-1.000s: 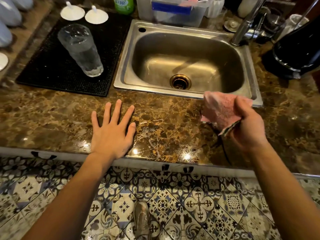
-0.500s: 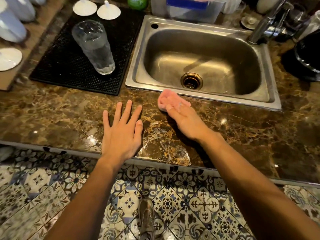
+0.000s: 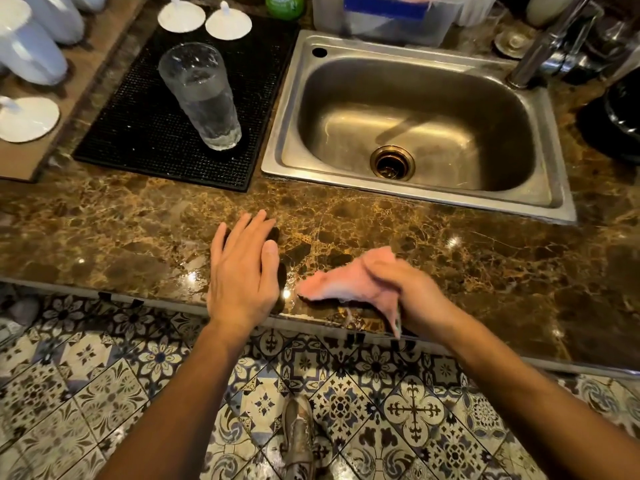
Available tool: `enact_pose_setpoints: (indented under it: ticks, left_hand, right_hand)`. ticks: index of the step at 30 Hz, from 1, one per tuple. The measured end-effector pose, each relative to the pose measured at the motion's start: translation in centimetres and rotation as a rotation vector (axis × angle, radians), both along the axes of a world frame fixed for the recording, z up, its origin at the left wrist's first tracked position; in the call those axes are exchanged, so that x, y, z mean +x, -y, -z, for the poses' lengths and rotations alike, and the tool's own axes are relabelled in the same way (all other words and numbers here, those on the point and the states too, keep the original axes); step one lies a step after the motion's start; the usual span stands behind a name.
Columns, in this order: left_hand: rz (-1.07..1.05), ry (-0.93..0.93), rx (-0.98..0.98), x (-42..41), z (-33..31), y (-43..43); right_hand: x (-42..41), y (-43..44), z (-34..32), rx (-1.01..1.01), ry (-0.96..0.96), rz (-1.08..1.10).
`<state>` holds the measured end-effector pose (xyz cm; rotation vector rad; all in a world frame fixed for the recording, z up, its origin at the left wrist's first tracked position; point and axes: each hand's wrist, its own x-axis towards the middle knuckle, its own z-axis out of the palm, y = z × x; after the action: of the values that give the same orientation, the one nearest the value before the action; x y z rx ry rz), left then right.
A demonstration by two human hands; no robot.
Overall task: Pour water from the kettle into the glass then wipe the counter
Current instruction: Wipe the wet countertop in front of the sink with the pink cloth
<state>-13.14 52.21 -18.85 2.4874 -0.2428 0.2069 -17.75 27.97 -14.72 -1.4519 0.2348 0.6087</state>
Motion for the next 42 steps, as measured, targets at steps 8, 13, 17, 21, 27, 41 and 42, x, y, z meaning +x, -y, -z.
enact_pose_setpoints:
  ticks: [8,13,17,21,27,41,42]
  left_hand:
    - [0.0,0.024,0.02,0.1,0.1,0.1]
    - [-0.04,0.074,0.029,0.1,0.5,-0.1]
    - [-0.027,0.116,0.0,0.2,0.6,-0.1]
    - [-0.033,0.15,-0.062,0.0,0.7,-0.2]
    - [-0.02,0.186,-0.138,0.0,0.4,-0.3]
    - [0.223,-0.037,-0.081,-7.0,-0.6,0.2]
    - [0.21,-0.05,-0.081,-8.3,-0.9,0.7]
  right_hand:
    - [4.6,5.3,-4.2,0.562,0.058,0.741]
    - [7.9,1.5,-2.5,-0.089,0.274,0.54]
    - [9.7,-3.1,-0.1,-0.343,0.328,0.18]
    - [11.6,-5.2,1.5,-0.522,0.405,-0.083]
    - [12.5,-5.5,0.7,-0.421,0.477,-0.408]
    - [0.0,0.1,0.2,-0.396,0.523,-0.748]
    - [-0.9,1.0,0.2,-0.4,0.511,-0.761]
